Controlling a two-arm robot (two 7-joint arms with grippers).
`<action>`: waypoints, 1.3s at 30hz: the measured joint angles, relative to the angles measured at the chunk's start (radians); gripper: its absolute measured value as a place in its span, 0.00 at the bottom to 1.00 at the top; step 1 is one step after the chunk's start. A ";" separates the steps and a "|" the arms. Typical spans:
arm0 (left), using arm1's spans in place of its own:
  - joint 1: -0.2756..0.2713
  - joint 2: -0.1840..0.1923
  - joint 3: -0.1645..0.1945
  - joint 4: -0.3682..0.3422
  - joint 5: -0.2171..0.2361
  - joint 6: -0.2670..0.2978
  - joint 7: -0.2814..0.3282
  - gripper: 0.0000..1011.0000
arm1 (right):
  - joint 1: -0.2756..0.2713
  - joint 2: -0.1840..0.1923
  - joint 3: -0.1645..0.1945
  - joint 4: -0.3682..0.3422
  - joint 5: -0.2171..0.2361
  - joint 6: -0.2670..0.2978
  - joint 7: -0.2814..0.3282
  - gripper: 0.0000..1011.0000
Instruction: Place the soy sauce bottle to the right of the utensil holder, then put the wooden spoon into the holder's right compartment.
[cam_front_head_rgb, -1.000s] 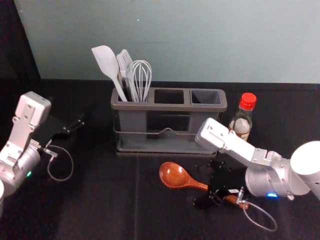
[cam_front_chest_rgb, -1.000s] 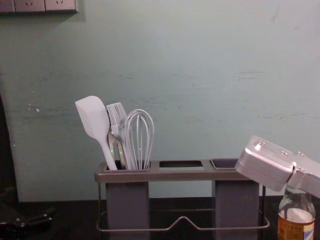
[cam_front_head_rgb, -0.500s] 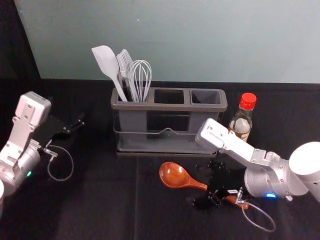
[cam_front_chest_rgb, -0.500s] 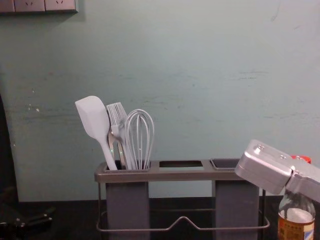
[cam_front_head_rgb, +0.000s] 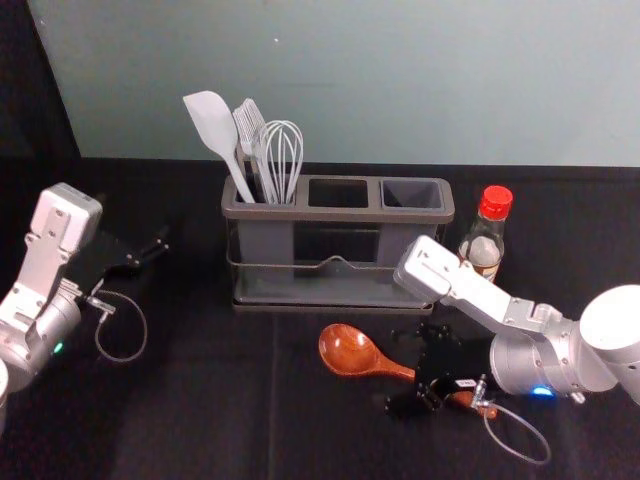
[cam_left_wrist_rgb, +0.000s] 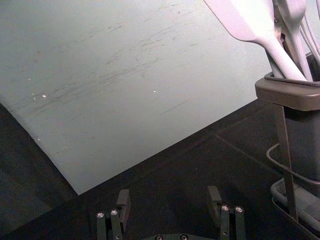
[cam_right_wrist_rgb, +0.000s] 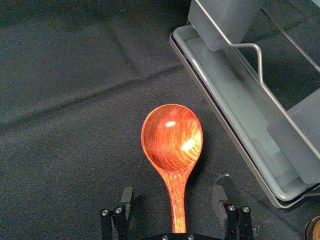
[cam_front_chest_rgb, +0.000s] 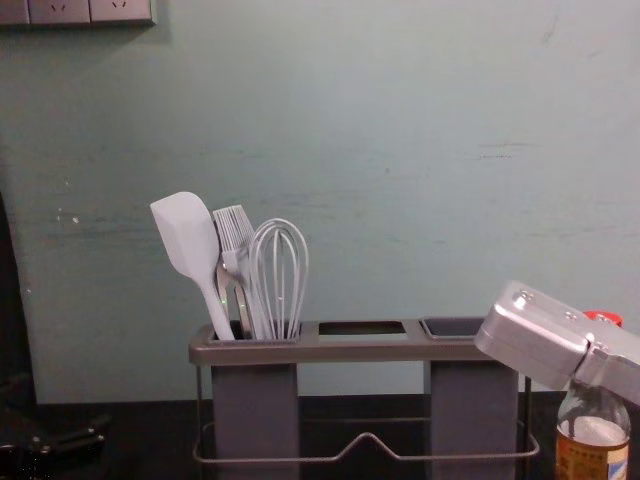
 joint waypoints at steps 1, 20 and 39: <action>0.000 0.000 0.000 0.000 0.000 0.000 0.000 0.99 | -0.001 0.000 0.001 0.001 0.003 0.000 0.000 0.99; 0.000 0.000 0.000 0.000 0.000 0.000 0.000 0.99 | -0.006 -0.004 0.003 0.018 0.036 -0.006 -0.013 0.99; 0.000 0.000 0.000 0.000 0.000 0.000 0.000 0.99 | -0.006 -0.001 -0.004 0.021 0.051 -0.012 -0.021 0.66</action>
